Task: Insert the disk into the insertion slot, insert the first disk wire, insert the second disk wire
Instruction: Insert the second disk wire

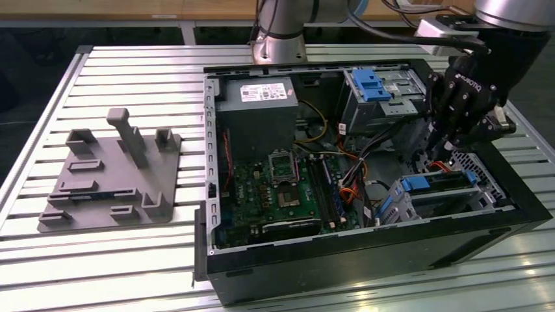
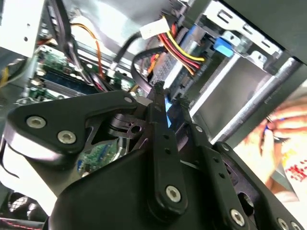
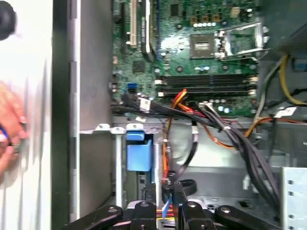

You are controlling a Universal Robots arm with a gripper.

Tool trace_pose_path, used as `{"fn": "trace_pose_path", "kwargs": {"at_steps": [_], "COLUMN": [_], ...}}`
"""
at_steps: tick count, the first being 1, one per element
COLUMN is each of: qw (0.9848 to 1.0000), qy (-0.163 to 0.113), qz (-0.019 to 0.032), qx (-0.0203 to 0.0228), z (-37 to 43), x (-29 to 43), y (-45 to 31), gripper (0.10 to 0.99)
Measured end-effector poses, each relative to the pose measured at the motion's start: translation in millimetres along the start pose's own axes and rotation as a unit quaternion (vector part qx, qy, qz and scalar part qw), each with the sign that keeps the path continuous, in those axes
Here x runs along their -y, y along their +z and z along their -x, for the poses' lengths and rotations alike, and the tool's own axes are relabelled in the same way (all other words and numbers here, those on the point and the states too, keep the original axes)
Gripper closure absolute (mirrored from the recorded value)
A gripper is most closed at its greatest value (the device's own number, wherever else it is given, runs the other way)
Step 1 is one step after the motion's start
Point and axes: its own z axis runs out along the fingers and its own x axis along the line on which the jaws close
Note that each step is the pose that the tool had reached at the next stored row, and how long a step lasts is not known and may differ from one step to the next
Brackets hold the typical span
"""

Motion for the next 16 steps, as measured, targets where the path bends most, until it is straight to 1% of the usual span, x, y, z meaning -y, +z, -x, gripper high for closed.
{"fn": "trace_pose_path", "kwargs": {"at_steps": [1,4,5,6,7,8,10,11,13,16], "qw": [1.0,1.0,1.0,1.0,0.9999,0.9998,0.9995,0.9994,0.9993,0.9991], "qy": [0.0,0.0,0.001,0.001,0.001,0.001,0.001,0.001,0.001,0.002], "qz": [0.0001,-0.0002,-0.0001,-0.0001,0.0001,0.0002,0.0005,0.0005,0.0004,0.0001], "qx": [-0.0029,-0.0051,-0.0069,-0.0097,-0.014,-0.0189,-0.0302,-0.0336,-0.0383,-0.0432], "z": [1.5,6.5,7.6,8.6,9.6,10.5,12.8,14.2,16.7,19.5], "x": [0.1,0.2,0.3,0.3,0.4,0.4,0.5,0.5,0.6,0.7], "y": [0.6,1.5,1.5,1.4,1.4,1.4,1.7,2.4,3.4,4.6], "gripper": [0.808,0.808,0.808,0.808,0.808,0.808,0.808,0.808,0.808,0.808]}}
